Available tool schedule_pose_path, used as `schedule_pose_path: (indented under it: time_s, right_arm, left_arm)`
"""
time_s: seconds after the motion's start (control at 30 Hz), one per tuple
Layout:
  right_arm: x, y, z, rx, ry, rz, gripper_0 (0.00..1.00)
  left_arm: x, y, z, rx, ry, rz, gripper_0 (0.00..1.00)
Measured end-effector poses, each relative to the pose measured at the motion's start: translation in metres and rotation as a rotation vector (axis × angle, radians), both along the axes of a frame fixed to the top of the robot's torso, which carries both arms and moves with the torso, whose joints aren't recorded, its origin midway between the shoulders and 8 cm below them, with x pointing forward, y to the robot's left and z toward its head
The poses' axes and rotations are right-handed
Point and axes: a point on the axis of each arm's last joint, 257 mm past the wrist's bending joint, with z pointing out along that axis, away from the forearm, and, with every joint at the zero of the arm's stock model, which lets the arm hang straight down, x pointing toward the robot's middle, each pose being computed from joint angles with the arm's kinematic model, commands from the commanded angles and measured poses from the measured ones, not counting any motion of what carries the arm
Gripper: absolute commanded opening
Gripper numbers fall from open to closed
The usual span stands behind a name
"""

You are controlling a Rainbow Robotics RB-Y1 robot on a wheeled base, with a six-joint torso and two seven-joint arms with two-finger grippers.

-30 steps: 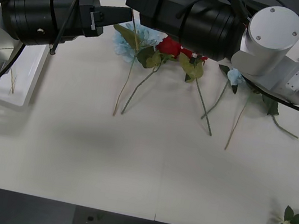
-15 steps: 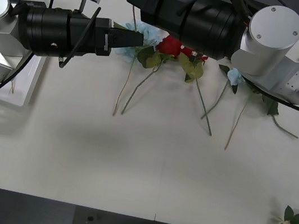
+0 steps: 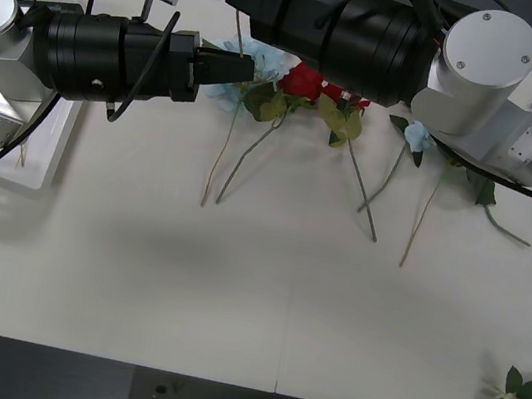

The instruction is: Put the red flowers into the right box and the blue flowers into the left box

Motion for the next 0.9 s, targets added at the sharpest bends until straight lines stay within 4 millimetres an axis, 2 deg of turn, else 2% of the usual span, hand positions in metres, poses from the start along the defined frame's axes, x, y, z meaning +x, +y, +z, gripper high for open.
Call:
schedule_pose_path:
  time_s: [0.73, 0.77, 0.8, 0.83, 0.87, 0.9]
  right_arm:
    - [-0.0001, 0.0, 0.0001, 0.001, 0.001, 0.0, 0.0]
    - [-0.0001, 0.0, 0.0001, 0.001, 0.001, 0.0, 0.18]
    - [-0.0001, 0.0, 0.0001, 0.001, 0.001, 0.0, 0.48]
    - [-0.0001, 0.0, 0.0001, 0.001, 0.001, 0.0, 0.68]
    - [-0.0001, 0.0, 0.0001, 0.001, 0.001, 0.0, 1.0]
    - [-0.0001, 0.0, 0.0001, 0.001, 0.001, 0.0, 1.0]
  left_arm:
    - [0.0, 0.0, 0.0, 0.001, -0.008, 0.0, 0.0]
    - [0.0, 0.0, 0.0, 0.002, -0.009, 0.0, 0.0]
    - [0.0, 0.0, 0.0, 0.002, -0.009, 0.0, 0.0]
    - [0.0, 0.0, 0.0, 0.002, -0.009, 0.0, 0.0]
    - [0.0, 0.0, 0.0, 0.002, -0.009, 0.0, 0.0]
    - [0.0, 0.0, 0.0, 0.002, -0.009, 0.0, 0.0]
